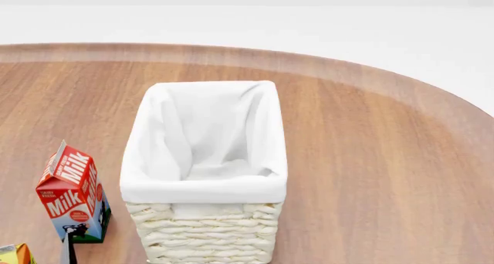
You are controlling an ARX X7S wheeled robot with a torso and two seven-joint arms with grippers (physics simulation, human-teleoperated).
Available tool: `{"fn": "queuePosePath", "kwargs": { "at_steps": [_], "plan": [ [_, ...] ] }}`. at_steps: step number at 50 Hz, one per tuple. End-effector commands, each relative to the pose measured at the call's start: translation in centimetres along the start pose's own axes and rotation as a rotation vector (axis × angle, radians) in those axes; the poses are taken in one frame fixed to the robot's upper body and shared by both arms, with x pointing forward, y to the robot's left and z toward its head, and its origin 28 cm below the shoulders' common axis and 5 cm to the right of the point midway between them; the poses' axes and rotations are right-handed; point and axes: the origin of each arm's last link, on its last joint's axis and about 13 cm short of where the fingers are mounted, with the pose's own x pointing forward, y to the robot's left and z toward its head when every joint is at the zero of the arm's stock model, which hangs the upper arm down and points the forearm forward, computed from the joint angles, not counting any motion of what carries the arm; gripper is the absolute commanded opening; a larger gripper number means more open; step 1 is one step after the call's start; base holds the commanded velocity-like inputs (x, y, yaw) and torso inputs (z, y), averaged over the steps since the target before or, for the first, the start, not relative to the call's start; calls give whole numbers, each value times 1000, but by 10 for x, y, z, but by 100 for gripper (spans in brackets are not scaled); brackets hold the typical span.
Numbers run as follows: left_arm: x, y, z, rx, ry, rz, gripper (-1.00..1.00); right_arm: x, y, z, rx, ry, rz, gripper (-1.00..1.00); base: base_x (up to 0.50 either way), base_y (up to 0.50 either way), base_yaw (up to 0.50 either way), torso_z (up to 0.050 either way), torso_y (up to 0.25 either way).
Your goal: Pick up the alphabet soup, and put it in the basket.
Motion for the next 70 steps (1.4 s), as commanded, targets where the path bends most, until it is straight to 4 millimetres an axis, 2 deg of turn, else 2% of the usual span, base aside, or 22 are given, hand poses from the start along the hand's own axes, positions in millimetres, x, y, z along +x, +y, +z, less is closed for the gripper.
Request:
{"fn": "queuePosePath", "kwargs": {
  "at_steps": [1, 17, 28, 36, 46, 63, 70],
  "plan": [
    [1, 1, 0, -2, 0, 3, 100, 12, -13, 23, -44, 15, -84, -100, 0, 0, 0, 0, 0],
    [2, 1, -1, -5, 4, 0, 100, 40, -30, 70, -108, 20, -134, -100, 0, 0, 0, 0, 0],
    [2, 0, -1, -5, 4, -1, 100, 62, -49, 87, -130, 62, -198, -100, 0, 0, 0, 0, 1],
    [1, 0, -1, -4, 5, -3, 100, 88, -76, 106, -145, 124, -279, -100, 0, 0, 0, 0, 0],
    [1, 0, 0, -6, 2, -4, 100, 134, -119, 119, -150, 259, -388, -100, 0, 0, 0, 0, 1],
    [1, -1, 0, -1, 8, -16, 100, 194, -167, 136, -101, 430, -516, -100, 0, 0, 0, 0, 1],
    [1, -1, 0, -2, 6, -16, 100, 210, -181, 141, -33, 472, -549, -100, 0, 0, 0, 0, 0]
  ]
}}
